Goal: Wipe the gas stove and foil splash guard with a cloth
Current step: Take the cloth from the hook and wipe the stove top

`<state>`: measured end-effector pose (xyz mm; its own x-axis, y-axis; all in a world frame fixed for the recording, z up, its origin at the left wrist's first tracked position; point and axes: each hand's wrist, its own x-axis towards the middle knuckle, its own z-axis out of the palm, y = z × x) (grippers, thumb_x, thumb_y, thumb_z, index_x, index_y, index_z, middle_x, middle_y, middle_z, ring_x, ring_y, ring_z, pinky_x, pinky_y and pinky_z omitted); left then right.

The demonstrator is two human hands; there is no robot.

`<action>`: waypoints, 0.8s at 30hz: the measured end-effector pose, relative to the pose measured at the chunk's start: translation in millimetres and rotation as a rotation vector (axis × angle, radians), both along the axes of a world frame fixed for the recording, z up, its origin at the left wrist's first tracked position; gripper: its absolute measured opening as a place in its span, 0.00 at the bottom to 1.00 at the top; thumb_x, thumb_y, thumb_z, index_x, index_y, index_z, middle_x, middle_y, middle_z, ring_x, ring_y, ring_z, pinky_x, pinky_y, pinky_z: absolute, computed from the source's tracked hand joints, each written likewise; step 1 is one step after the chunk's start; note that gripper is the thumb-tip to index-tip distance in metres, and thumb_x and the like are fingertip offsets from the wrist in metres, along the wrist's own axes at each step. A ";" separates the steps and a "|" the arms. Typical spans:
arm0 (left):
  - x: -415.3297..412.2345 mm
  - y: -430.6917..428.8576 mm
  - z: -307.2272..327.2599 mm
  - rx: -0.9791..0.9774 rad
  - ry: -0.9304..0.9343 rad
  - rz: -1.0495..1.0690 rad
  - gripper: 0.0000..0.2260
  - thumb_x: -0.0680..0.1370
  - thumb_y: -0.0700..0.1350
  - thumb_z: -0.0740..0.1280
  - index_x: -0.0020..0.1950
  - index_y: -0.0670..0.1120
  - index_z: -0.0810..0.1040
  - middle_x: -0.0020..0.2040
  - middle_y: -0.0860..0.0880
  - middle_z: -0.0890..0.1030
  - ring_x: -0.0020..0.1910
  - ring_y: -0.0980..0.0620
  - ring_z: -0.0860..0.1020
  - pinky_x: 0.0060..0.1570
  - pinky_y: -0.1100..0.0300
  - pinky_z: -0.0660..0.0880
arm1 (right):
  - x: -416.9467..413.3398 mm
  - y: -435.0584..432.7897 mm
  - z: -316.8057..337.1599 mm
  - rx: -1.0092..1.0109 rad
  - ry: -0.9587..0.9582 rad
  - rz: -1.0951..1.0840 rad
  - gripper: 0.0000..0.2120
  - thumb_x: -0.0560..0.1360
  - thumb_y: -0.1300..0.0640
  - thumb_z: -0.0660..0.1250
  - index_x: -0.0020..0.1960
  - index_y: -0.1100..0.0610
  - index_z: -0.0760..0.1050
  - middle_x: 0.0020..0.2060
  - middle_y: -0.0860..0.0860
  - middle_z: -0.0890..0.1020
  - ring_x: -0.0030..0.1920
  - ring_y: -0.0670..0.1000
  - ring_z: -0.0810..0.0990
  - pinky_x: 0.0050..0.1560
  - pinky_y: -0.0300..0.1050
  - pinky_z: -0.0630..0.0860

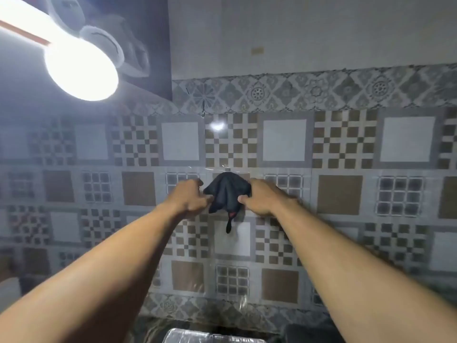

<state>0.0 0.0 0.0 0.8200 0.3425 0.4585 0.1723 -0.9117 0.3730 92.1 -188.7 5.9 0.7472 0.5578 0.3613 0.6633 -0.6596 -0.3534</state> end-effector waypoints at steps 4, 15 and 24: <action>23.3 6.2 -1.9 -0.070 -0.077 -0.042 0.24 0.78 0.56 0.65 0.68 0.44 0.73 0.64 0.43 0.79 0.60 0.43 0.78 0.58 0.53 0.73 | 15.9 22.7 -5.2 0.080 -0.095 -0.060 0.21 0.77 0.49 0.66 0.66 0.57 0.71 0.58 0.55 0.79 0.54 0.57 0.78 0.54 0.51 0.76; 43.6 16.3 4.7 -0.224 -0.235 -0.110 0.05 0.79 0.46 0.65 0.47 0.48 0.80 0.43 0.49 0.81 0.46 0.49 0.80 0.43 0.54 0.78 | 35.5 41.6 0.6 0.375 -0.099 -0.069 0.06 0.73 0.54 0.68 0.42 0.57 0.77 0.38 0.52 0.80 0.40 0.52 0.78 0.35 0.44 0.72; 14.5 -32.7 11.5 -0.502 -0.134 -0.174 0.11 0.78 0.46 0.67 0.46 0.39 0.82 0.45 0.40 0.84 0.45 0.43 0.82 0.46 0.48 0.82 | 4.0 -1.7 11.7 0.276 0.082 -0.001 0.08 0.73 0.57 0.67 0.44 0.62 0.80 0.37 0.54 0.82 0.37 0.51 0.79 0.35 0.43 0.73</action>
<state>14.5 -32.7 11.5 0.8298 0.4104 0.3781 -0.0444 -0.6269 0.7778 96.0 -190.4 17.5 0.7806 0.4461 0.4378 0.6246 -0.5315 -0.5721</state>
